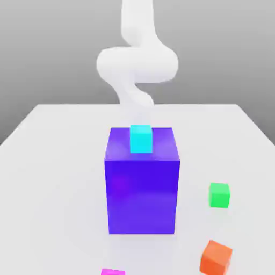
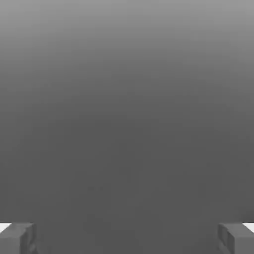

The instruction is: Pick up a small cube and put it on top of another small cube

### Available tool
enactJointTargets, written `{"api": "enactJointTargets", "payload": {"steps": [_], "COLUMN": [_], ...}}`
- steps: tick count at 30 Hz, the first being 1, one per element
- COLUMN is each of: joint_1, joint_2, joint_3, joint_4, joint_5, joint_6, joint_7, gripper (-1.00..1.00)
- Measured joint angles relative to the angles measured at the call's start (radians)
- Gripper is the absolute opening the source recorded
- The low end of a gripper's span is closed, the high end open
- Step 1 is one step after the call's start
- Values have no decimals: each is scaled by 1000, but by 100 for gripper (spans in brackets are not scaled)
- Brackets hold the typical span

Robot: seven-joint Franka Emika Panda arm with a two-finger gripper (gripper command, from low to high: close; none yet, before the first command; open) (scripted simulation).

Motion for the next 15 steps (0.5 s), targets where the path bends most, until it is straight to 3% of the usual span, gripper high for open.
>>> {"api": "enactJointTargets", "payload": {"steps": [15], "joint_1": [-11], "joint_2": [550], "joint_3": [-31], "joint_4": [21], "joint_5": [15], "joint_6": [157], "joint_7": [-3], "gripper": [0]}}
